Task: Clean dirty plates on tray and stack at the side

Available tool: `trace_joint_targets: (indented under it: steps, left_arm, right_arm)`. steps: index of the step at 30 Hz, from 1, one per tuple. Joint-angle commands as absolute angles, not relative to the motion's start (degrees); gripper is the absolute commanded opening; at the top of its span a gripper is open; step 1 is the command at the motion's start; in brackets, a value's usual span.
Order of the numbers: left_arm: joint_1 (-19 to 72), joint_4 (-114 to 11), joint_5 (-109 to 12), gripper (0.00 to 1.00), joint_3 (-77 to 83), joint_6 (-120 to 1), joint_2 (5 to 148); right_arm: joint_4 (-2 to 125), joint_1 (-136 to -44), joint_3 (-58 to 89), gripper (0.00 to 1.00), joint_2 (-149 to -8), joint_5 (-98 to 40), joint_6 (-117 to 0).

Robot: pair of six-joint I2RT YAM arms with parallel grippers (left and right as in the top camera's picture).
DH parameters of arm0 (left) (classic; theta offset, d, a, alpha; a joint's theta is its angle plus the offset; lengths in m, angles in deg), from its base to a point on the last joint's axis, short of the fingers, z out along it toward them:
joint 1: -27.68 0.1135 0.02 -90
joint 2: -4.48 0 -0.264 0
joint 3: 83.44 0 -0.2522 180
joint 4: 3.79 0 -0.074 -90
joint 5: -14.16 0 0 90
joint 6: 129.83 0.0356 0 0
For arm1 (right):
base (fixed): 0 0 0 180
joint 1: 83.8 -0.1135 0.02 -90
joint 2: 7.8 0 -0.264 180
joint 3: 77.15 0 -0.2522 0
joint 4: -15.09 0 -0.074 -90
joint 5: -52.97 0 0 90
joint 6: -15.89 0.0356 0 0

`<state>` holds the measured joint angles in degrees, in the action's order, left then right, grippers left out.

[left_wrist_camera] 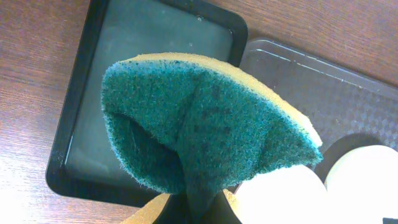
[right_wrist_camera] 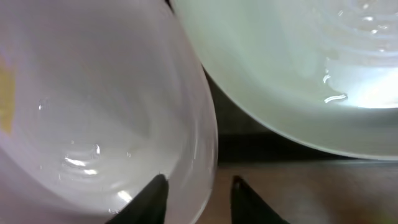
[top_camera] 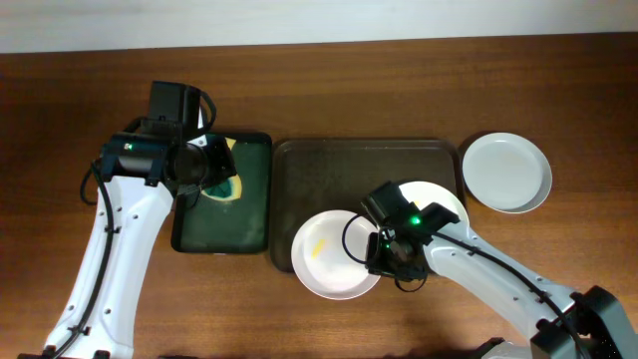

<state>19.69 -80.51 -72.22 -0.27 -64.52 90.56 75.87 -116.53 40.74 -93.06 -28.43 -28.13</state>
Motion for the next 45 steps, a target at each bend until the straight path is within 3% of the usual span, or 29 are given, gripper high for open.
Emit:
trace_joint_targets:
  steps: [1,9,14,24,29,39,40,41,42,45]
  left_arm:
    - [19.52,-80.40,-72.64,0.00,-0.38,-63.54,90.39]
    - [19.52,-80.69,-72.64,0.00,-0.38,-63.54,90.39]
    - [19.52,-80.84,-72.64,0.00,-0.38,-63.54,90.39]
    - [19.54,-80.84,-72.66,0.00,-0.38,-62.03,90.39]
    - [19.52,-80.16,-73.60,0.00,-0.38,-62.03,90.39]
    - [19.54,-80.16,-77.90,0.00,-0.38,-60.74,90.47]
    - [19.52,-80.12,-78.95,0.00,-0.38,-60.74,90.69]
    - [19.54,-80.14,-79.30,0.00,-0.38,-60.74,91.11]
    - [19.52,-80.12,-79.32,0.00,-0.38,-60.72,91.63]
    - [19.54,-80.10,-79.32,0.00,-0.38,-60.72,93.47]
  right_arm:
    - [74.91,-116.95,41.70,0.30,-92.95,-29.59,-26.62]
    - [71.22,-116.95,44.01,0.21,-94.11,-30.05,-23.65]
    - [70.36,-116.93,43.95,0.04,-94.11,-29.99,-23.65]
    - [72.59,-112.51,26.27,0.04,-94.85,-30.29,-36.83]
    - [63.15,-105.84,24.41,0.04,-101.08,-30.14,-44.57]
    - [52.53,-105.80,24.34,0.04,-114.63,-34.09,-46.89]
    - [53.51,-105.73,23.36,0.07,-114.63,-33.90,-46.93]
    - [55.65,-105.43,21.41,0.23,-114.63,-33.05,-47.78]
    - [58.60,-104.93,18.68,0.33,-114.63,-31.87,-49.57]
    - [68.88,-103.24,8.34,0.50,-114.63,-31.25,-54.73]
